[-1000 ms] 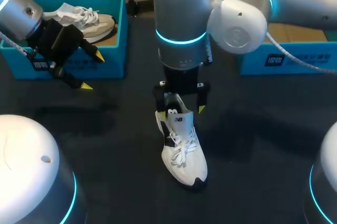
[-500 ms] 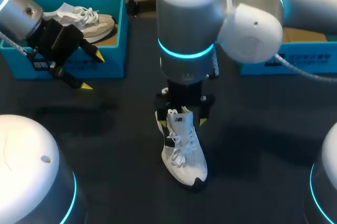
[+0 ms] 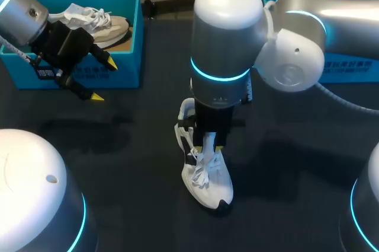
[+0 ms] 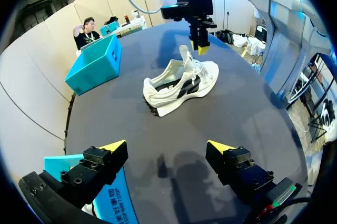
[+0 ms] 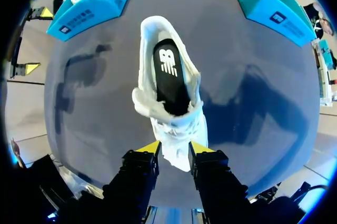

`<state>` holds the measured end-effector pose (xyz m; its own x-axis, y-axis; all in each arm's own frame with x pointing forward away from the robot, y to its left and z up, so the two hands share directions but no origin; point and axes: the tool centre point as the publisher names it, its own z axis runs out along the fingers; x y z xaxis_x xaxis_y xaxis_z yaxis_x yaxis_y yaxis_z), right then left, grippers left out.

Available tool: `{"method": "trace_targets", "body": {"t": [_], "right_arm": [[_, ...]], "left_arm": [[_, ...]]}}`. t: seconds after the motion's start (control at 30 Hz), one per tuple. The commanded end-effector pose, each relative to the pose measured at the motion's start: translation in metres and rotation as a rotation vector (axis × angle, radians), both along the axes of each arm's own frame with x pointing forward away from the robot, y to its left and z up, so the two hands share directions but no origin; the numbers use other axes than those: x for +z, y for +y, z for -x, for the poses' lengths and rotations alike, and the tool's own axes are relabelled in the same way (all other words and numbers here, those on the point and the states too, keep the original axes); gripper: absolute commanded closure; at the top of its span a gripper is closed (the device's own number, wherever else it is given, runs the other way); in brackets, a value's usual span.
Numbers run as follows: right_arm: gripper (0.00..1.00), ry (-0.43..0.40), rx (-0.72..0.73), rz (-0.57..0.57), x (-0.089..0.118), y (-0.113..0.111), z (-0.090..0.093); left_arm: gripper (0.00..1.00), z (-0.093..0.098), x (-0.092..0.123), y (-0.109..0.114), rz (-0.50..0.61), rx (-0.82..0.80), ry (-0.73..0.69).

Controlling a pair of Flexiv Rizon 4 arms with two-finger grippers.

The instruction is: Take the shoe out of the shoebox, open the shoe tongue, remove and reinsert the insole, then place the shoe into the shoebox

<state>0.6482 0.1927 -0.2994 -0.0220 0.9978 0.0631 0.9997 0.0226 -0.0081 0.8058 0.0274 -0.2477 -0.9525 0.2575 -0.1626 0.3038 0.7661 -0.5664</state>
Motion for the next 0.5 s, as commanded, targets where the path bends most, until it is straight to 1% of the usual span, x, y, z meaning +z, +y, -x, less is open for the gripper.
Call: {"method": "trace_targets", "body": {"t": [0.03,0.1,0.2,0.4,0.5], "right_arm": [[0.67,0.01,0.029,-0.021,-0.006,-0.001,-0.013],[0.67,0.012,0.042,-0.027,-0.007,0.001,-0.018],[0.65,0.012,0.076,-0.04,-0.011,0.004,-0.029],[0.69,0.015,0.133,-0.059,-0.02,0.009,-0.049],[0.72,0.022,0.153,-0.065,-0.025,0.01,-0.055]], "left_arm": [[0.0,0.001,0.0,0.0,-0.003,0.001,-0.001],[0.0,0.001,0.0,0.0,-0.003,0.001,-0.001],[0.0,0.001,0.0,0.0,-0.003,0.001,-0.001],[0.0,0.001,0.0,0.0,-0.003,0.001,-0.001],[0.0,0.001,0.0,0.0,-0.003,0.001,-0.001]]}}
